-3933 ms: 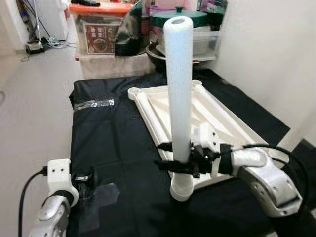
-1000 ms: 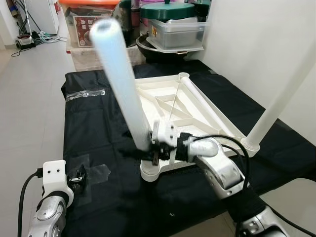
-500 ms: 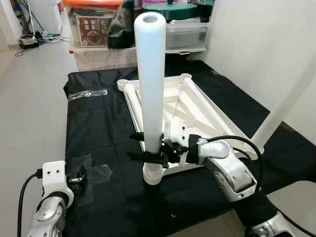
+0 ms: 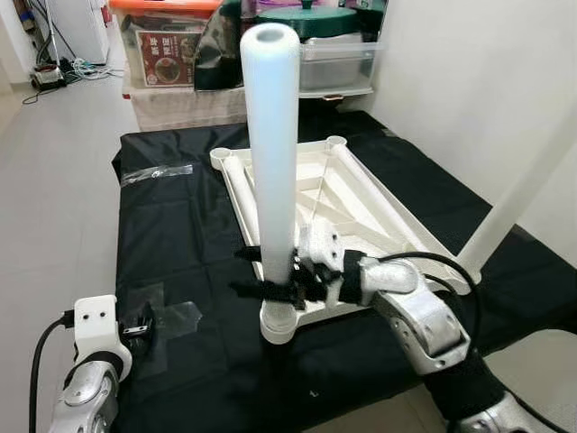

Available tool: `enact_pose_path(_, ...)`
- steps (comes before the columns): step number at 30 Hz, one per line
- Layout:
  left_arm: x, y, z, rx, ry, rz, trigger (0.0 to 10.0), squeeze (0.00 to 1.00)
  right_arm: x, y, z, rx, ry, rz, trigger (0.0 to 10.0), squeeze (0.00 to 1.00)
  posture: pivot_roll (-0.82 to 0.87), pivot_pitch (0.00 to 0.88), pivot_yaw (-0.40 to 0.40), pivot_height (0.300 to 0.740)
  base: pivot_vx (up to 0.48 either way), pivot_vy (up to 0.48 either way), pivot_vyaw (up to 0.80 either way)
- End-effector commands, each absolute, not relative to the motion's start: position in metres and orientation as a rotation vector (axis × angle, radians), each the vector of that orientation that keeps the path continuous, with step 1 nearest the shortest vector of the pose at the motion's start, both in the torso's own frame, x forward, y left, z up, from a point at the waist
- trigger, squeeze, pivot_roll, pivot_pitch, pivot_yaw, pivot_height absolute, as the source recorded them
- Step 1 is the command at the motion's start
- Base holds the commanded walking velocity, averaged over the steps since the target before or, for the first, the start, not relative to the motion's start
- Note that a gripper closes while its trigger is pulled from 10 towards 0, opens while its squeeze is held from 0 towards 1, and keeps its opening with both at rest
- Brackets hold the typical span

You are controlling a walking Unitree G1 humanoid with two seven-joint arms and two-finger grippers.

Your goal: Building children table

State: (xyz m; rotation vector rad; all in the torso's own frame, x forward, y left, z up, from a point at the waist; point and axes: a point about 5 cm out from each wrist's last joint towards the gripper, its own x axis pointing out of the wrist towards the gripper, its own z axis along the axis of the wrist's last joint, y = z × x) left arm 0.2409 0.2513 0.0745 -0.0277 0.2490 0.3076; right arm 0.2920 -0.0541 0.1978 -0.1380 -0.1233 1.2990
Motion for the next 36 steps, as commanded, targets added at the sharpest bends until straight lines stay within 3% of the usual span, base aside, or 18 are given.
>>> enact_pose_path(1, 0.236, 0.252, 0.065, -0.031, 0.299, 0.316, 10.0, 0.00, 0.300, -0.052, 0.168, -0.088, 0.035, 1.175, 0.0, 0.00, 0.04, 0.000, -0.092, 0.740, 0.000, 0.000, 0.00)
enact_pose_path(9, 0.235, 0.255, 0.065, -0.025, 0.301, 0.319, 10.0, 0.00, 0.288, -0.054, 0.159, -0.050, 0.071, 1.181, 0.0, 0.00, 0.03, 0.000, -0.081, 0.740, 0.000, 0.000, 0.00)
enact_pose_path(16, 0.237, 0.256, 0.066, -0.021, 0.297, 0.315, 10.0, 0.00, 0.275, -0.061, 0.162, -0.224, -0.027, 1.356, 0.0, 0.00, 0.03, 0.000, -0.071, 0.740, 0.000, 0.000, 0.00)
enact_pose_path(21, 0.238, 0.256, 0.066, -0.024, 0.297, 0.315, 10.0, 0.00, 0.275, -0.062, 0.166, -0.243, -0.042, 1.419, 0.0, 0.00, 0.03, 0.000, -0.071, 0.740, 0.000, 0.000, 0.00)
enact_pose_path(28, 0.236, 0.258, 0.067, -0.033, 0.296, 0.324, 10.0, 0.00, 0.279, -0.061, 0.179, -0.036, 0.010, 1.565, 0.0, 0.00, 0.05, 0.000, -0.084, 0.740, 0.000, 0.000, 0.00)
enact_pose_path(36, 0.234, 0.260, 0.066, -0.033, 0.301, 0.329, 10.0, 0.00, 0.278, -0.063, 0.178, -0.024, 0.026, 1.645, 0.0, 0.00, 0.05, 0.000, -0.088, 0.740, 0.000, 0.000, 0.00)
